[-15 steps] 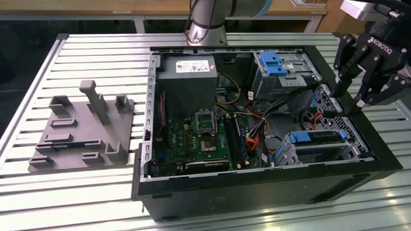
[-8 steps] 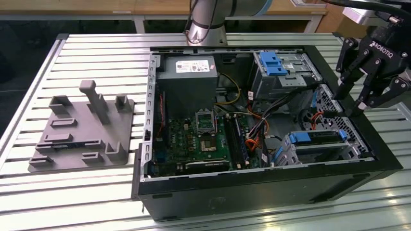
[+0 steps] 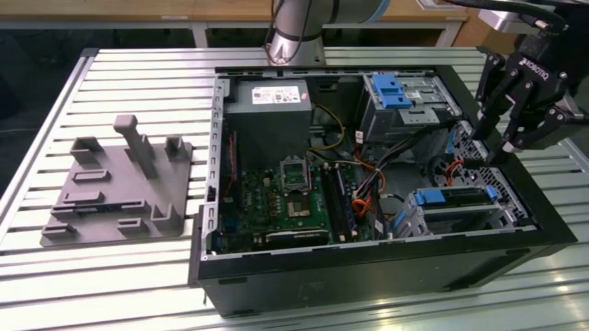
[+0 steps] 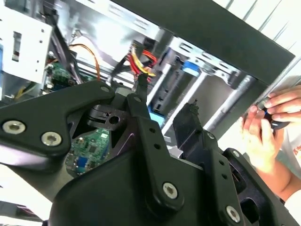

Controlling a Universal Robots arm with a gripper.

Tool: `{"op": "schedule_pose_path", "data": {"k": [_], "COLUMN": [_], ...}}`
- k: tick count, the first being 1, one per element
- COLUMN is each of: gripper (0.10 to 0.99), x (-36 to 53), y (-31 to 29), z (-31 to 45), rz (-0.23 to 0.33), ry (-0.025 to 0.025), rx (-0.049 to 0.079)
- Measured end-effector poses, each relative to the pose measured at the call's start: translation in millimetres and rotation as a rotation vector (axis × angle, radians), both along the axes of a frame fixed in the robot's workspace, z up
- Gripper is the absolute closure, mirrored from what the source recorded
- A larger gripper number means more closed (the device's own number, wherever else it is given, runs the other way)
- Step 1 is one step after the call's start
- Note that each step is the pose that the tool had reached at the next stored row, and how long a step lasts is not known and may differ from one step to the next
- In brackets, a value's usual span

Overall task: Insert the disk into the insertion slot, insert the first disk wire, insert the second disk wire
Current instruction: 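Insert the first disk wire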

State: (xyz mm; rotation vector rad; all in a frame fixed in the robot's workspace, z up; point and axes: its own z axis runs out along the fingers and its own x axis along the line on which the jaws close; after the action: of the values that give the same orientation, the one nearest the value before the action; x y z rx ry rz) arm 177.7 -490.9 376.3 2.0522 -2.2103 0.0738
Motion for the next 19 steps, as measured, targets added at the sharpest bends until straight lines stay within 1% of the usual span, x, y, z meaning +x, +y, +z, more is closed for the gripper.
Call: {"op": "schedule_pose_path", "data": {"k": [1, 2, 3, 6, 9, 11, 12, 13, 14, 19], "gripper": [0.588, 0.588, 0.588, 0.588, 0.588, 0.604, 0.667, 0.667, 0.737, 0.737], "x": [0.0, 0.0, 0.0, 0.0, 0.0, 0.0, 0.0, 0.0, 0.0, 0.1], "y": [4.1, 6.9, 7.7, 7.8, 7.8, 7.8, 7.8, 7.8, 7.8, 7.5], "z": [-1.3, -2.7, -4.2, -8.0, -11.0, -12.2, -12.7, -12.9, -13.2, -15.2], "rz": [0.000, 0.000, 0.000, 0.000, 0.000, 0.000, 0.000, 0.000, 0.000, 0.000], "ry": [0.0000, 0.0000, 0.0000, 0.0000, 0.0000, 0.0000, 0.0000, 0.0000, 0.0000, 0.0000], "rx": [-0.004, -0.008, -0.013, -0.022, -0.025, -0.026, -0.027, -0.027, -0.027, -0.027]}}
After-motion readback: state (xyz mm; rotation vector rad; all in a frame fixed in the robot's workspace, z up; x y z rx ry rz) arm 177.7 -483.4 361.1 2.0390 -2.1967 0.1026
